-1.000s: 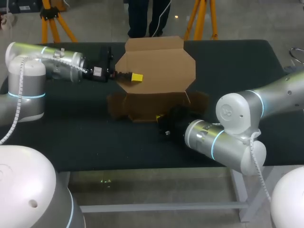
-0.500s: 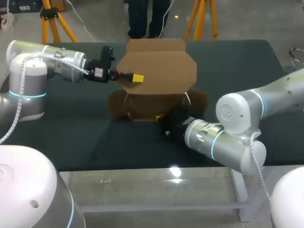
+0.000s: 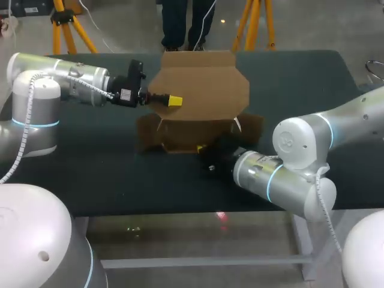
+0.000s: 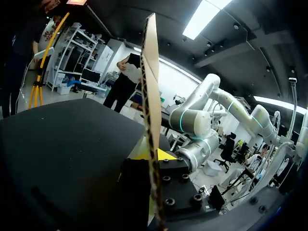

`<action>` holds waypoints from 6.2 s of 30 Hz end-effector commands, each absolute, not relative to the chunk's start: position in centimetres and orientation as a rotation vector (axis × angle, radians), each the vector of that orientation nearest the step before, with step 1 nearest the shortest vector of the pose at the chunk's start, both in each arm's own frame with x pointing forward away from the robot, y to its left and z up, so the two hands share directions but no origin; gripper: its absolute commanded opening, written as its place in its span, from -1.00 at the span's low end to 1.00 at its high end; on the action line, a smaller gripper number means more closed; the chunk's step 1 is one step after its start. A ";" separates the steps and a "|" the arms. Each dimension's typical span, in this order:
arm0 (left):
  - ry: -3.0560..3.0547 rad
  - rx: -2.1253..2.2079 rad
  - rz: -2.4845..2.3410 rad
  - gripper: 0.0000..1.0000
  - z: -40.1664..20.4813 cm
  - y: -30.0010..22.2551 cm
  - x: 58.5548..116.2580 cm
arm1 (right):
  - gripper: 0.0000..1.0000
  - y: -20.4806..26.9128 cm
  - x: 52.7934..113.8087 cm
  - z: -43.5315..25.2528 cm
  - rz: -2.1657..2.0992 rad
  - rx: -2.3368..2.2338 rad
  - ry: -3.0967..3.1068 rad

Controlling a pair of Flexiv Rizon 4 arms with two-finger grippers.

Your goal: Assemble the packaging by folding the flat box into shape, placing the metal phone stand inside, and closing the box properly

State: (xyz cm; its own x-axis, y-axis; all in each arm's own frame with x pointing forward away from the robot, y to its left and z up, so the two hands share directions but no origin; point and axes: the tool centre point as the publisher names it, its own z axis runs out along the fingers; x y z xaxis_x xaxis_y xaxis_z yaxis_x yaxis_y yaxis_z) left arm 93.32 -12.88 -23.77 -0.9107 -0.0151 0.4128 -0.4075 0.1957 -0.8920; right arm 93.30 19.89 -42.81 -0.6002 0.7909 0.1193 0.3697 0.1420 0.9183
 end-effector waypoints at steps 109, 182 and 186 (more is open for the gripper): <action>-2.281 0.359 1.834 -1.00 -23.3 -13.3 92.4 | -1.00 12.4 84.9 -36.1 1.750 0.878 2.212; -2.281 0.359 1.834 -1.00 -23.3 -13.3 92.4 | -0.08 2.5 94.7 -36.8 1.673 0.599 2.335; -2.281 0.359 1.834 -1.00 -23.3 -13.3 92.4 | -0.18 3.2 95.1 -37.1 1.677 0.587 2.349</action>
